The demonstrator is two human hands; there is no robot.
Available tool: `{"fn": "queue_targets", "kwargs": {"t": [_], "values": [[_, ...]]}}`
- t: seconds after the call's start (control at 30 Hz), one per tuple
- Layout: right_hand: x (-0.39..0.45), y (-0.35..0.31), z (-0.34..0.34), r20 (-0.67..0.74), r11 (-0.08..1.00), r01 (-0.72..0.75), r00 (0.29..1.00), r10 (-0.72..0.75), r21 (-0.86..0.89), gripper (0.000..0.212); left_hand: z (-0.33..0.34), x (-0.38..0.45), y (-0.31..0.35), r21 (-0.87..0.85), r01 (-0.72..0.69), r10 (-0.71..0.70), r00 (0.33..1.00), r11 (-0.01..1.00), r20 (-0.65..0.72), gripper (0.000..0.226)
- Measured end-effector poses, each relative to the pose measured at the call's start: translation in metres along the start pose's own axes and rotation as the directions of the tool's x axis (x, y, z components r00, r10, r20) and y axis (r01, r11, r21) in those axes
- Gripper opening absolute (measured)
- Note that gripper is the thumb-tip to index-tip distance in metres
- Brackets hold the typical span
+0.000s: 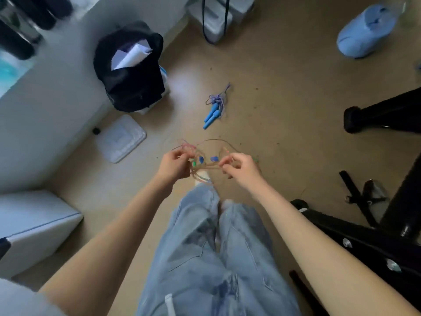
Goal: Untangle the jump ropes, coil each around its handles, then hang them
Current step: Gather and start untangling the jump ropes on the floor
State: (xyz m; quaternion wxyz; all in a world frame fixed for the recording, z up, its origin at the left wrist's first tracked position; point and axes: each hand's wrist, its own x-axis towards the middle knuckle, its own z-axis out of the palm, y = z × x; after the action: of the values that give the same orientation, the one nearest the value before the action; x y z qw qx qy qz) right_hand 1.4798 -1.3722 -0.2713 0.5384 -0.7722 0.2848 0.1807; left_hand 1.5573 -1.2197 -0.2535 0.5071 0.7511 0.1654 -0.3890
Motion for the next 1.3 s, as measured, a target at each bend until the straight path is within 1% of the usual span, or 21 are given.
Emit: {"fn": "queue_targets", "kwargs": {"t": [0.07,0.13,0.2,0.4,0.47,0.5,0.57,0.63,0.73,0.8,0.87,0.9,0.93,1.0,1.03,1.1,1.13,1.17,1.2,1.27,1.3], "values": [[0.046,0.007,0.008,0.024,0.997,-0.073,0.997,0.072,0.024,0.025,-0.005,0.04,-0.003,0.149,-0.005,0.006,1.0,0.989,-0.005,0.012],[0.095,0.02,0.02,0.062,0.992,-0.126,0.99,0.124,0.03,0.018,-0.011,0.082,-0.015,0.432,-0.018,-0.009,0.998,0.902,0.061,0.021],[0.145,0.046,0.033,0.102,0.983,-0.182,0.978,0.179,0.017,0.015,-0.014,0.123,-0.033,0.574,0.009,-0.079,0.992,0.819,0.098,0.033],[0.297,0.161,0.078,0.177,0.92,-0.299,0.921,0.348,-0.251,0.018,-0.006,0.26,-0.111,0.568,0.122,-0.032,0.986,0.814,-0.165,0.054],[0.345,0.202,0.104,0.208,0.888,-0.245,0.916,0.344,-0.389,0.008,0.001,0.302,-0.145,0.596,0.133,0.029,0.967,0.792,-0.254,0.061],[0.368,0.222,0.119,0.236,0.862,-0.187,0.915,0.327,-0.471,0.011,0.003,0.32,-0.163,0.59,0.117,0.076,0.953,0.799,-0.293,0.061],[0.411,0.258,0.155,0.297,0.797,-0.03,0.919,0.26,-0.603,0.035,0.009,0.353,-0.203,0.608,0.043,0.208,0.918,0.793,-0.337,0.055],[0.443,0.288,0.199,0.353,0.783,0.092,0.92,0.169,-0.615,0.05,0.015,0.377,-0.242,0.612,0.015,0.282,0.878,0.791,-0.386,0.035],[0.469,0.328,0.272,0.333,0.83,0.064,0.931,0.15,-0.554,0.074,0.022,0.404,-0.29,0.569,-0.012,0.34,0.812,0.823,-0.475,0.025],[0.475,0.352,0.302,0.259,0.764,0.092,0.961,0.101,-0.638,0.07,0.025,0.419,-0.311,0.552,-0.04,0.356,0.803,0.833,-0.478,0.025],[0.484,0.366,0.307,0.229,0.699,0.134,0.972,0.043,-0.702,0.061,0.03,0.433,-0.322,0.497,-0.044,0.305,0.835,0.867,-0.458,0.018],[0.488,0.367,0.301,0.241,0.705,0.141,0.969,0.044,-0.696,0.054,0.033,0.438,-0.322,0.456,-0.034,0.264,0.853,0.889,-0.45,0.016],[0.492,0.365,0.291,0.252,0.757,0.114,0.965,0.07,-0.644,0.046,0.038,0.442,-0.319,0.412,-0.021,0.222,0.868,0.911,-0.445,0.02],[0.496,0.343,0.256,0.291,0.88,0.019,0.947,0.136,-0.474,0.018,0.05,0.45,-0.305,0.34,-0.011,0.154,0.906,0.94,-0.395,0.042],[0.495,0.328,0.234,0.333,0.917,0.019,0.935,0.125,-0.398,0.01,0.057,0.453,-0.294,0.338,-0.025,0.144,0.932,0.941,-0.331,0.059],[0.482,0.292,0.188,0.488,0.967,0.114,0.873,0.013,-0.229,0.019,0.071,0.46,-0.267,0.359,-0.056,0.112,0.984,0.932,-0.136,0.094],[0.472,0.272,0.166,0.562,0.986,0.136,0.825,-0.056,-0.101,0.025,0.079,0.462,-0.251,0.332,-0.09,0.101,0.995,0.939,-0.017,0.102],[0.463,0.251,0.143,0.604,0.991,0.127,0.788,-0.12,0.031,0.03,0.089,0.465,-0.235,0.253,-0.139,0.116,0.988,0.958,0.103,0.095],[0.457,0.233,0.124,0.616,0.984,0.108,0.768,-0.175,0.144,0.035,0.098,0.469,-0.22,0.155,-0.176,0.144,0.969,0.972,0.199,0.076],[0.46,0.211,0.09,0.596,0.964,0.115,0.767,-0.24,0.239,0.038,0.118,0.476,-0.196,0.027,-0.153,0.14,0.953,0.988,0.267,0.025],[0.468,0.208,0.076,0.571,0.961,0.127,0.782,-0.248,0.244,0.039,0.123,0.482,-0.186,0.028,-0.124,0.112,0.957,0.992,0.269,0.015]]}}
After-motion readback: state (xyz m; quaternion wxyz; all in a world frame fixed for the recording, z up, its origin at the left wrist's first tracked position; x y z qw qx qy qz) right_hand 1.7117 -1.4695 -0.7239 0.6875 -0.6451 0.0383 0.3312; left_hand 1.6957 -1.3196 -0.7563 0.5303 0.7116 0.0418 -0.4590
